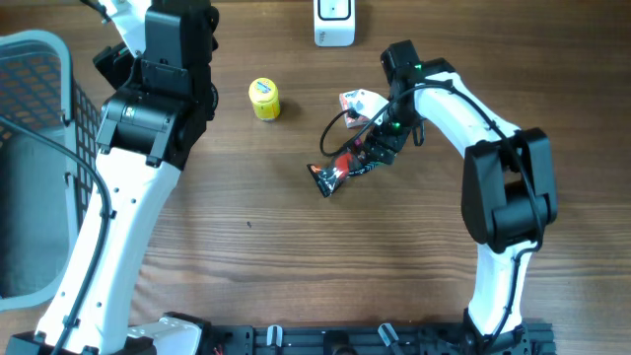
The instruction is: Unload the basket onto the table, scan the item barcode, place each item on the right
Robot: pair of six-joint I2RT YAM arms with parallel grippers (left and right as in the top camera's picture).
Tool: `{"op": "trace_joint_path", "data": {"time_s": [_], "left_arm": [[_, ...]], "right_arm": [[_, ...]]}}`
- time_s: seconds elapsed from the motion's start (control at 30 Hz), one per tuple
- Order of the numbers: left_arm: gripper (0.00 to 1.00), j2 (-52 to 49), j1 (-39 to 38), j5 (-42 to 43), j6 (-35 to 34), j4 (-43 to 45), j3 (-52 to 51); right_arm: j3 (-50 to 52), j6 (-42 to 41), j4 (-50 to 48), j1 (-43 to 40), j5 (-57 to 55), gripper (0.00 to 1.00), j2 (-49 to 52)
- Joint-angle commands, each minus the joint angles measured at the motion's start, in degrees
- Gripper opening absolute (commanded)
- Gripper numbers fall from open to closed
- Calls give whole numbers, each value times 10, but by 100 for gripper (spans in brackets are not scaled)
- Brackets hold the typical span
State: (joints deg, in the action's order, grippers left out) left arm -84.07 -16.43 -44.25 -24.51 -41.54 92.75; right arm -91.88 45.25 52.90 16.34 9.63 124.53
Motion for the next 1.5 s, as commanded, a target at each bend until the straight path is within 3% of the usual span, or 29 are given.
{"op": "trace_joint_path", "data": {"time_s": [0.0,0.37,0.5,1.1,1.47], "left_arm": [[100,8,2,3,2,3,7],[100,8,2,3,2,3,7],[100,8,2,3,2,3,7],[100,8,2,2,2,3,7],[100,8,2,3,2,3,7]], "right_arm": [[7,-19,-9,1,-25,97,42],[7,-19,-13,2,-41,89,56],[7,-33,-10,2,-64,96,56],[7,-32,11,1,-97,89,56],[7,-30,-1,2,-70,93,56]]}}
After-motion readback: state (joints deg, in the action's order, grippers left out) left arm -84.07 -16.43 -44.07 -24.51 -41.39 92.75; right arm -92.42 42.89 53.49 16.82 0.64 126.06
